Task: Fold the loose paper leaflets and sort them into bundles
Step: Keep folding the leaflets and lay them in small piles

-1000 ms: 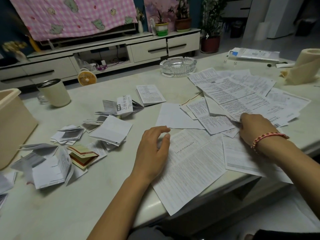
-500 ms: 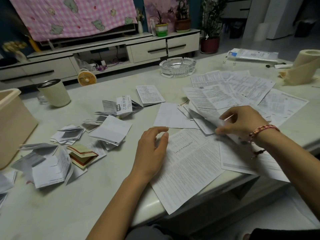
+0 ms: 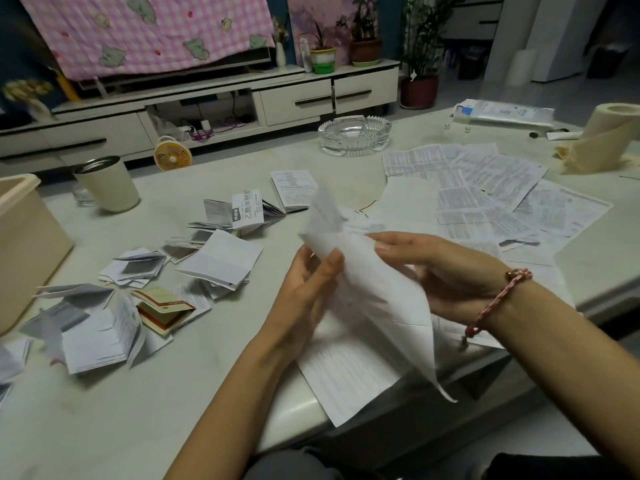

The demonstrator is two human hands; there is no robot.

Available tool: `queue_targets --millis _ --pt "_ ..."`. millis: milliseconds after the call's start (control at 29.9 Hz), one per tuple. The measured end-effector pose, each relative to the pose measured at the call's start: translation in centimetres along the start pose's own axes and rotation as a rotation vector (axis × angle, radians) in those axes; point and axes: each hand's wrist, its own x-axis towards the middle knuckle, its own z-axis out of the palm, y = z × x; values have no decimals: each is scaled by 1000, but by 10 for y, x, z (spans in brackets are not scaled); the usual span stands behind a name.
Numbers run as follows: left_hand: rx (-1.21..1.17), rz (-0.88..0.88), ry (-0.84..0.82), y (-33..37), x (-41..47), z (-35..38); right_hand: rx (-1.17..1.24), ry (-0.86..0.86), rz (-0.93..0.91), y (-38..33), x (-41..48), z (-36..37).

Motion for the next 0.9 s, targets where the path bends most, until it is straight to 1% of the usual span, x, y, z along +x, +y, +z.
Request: queue_targets --millis 33,100,167,234,335,435,536,603,669,703,770,904 --pt "-67 -24 -52 1 -1 1 80 -58 17 2 2 4" --pt "-163 -100 -129 6 -4 1 201 -112 23 2 4 6" --pt "-219 -160 -207 8 -7 1 220 -91 6 0 7 8" --pt "-254 -199 -231 9 -9 3 160 -2 -3 0 10 6" --pt "-237 -229 -178 10 -8 5 52 140 -28 0 16 3" --pt "-168 -205 -103 9 -8 3 -103 250 -131 -2 20 4" --pt "-107 -157 45 9 -8 3 -162 351 -261 -10 21 -2" --pt "-40 -149 163 11 -8 2 -271 456 -312 -15 21 -10" --pt "-12 -149 215 14 -8 0 -348 533 -344 -18 20 -17" --pt "-33 -146 219 15 -8 -2 -341 528 -350 -19 19 -20" --pt "-117 -150 190 19 -9 -3 -325 462 -307 -19 16 -21" --pt "-242 -161 135 21 -8 -3 -384 300 -59 -6 13 -13"
